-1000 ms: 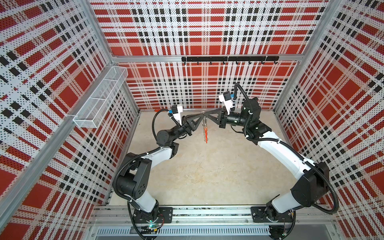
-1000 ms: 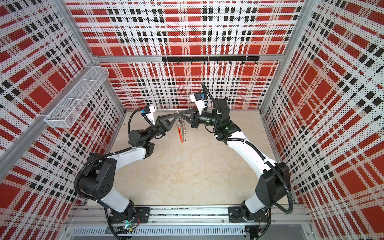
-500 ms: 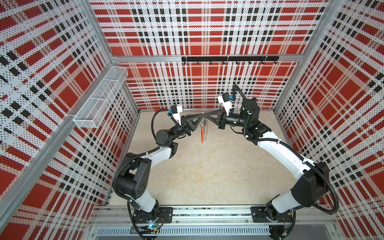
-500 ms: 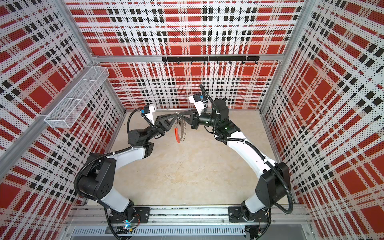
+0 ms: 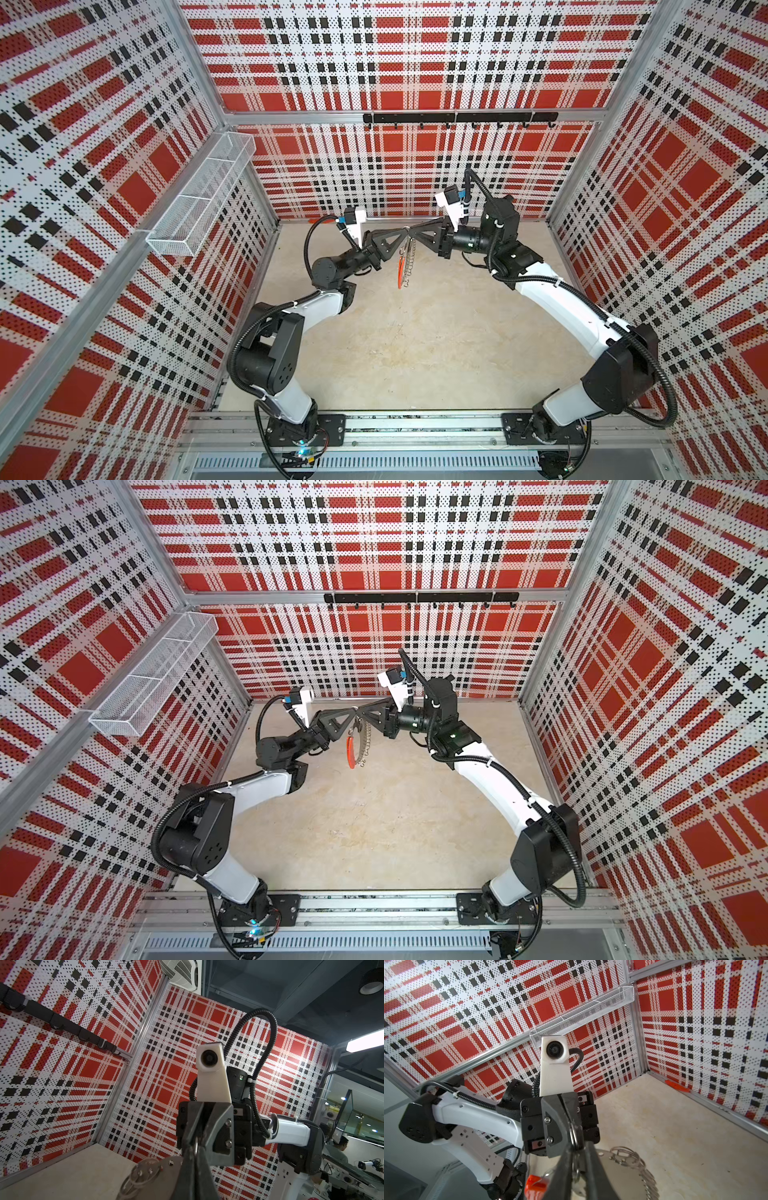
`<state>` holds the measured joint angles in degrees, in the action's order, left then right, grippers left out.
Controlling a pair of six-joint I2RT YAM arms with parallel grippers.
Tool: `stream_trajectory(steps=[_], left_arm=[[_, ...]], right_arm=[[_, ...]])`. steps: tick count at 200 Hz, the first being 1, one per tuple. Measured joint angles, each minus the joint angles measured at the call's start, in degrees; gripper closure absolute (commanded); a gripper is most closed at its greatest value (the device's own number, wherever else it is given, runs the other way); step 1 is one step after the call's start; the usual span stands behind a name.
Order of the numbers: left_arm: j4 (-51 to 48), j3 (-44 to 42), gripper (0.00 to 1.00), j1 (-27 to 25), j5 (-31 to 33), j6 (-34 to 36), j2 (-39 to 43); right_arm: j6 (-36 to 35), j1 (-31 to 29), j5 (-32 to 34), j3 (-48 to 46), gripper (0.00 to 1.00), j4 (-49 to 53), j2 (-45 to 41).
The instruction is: Put the keys on the keyring
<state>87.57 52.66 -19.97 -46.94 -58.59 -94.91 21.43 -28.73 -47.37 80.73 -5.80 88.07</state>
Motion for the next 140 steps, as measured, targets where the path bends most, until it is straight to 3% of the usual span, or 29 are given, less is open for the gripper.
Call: stream_trajectory(steps=[17, 98, 140], left_arm=[[0.0, 0.0, 1.0, 0.0, -0.46, -0.15, 0.0], [0.02, 0.0, 1.0, 0.02, -0.68, -1.07, 0.02], [0.02, 0.02, 1.0, 0.02, -0.68, -1.25, 0.02]], right_arm=[[1.27, 0.83, -0.2, 0.0, 0.67, -0.37, 0.0], [3.54, 1.27, -2.47, 0.0, 0.69, -1.4, 0.02], [3.76, 0.5, -3.04, 0.0, 0.78, -1.38, 0.44]])
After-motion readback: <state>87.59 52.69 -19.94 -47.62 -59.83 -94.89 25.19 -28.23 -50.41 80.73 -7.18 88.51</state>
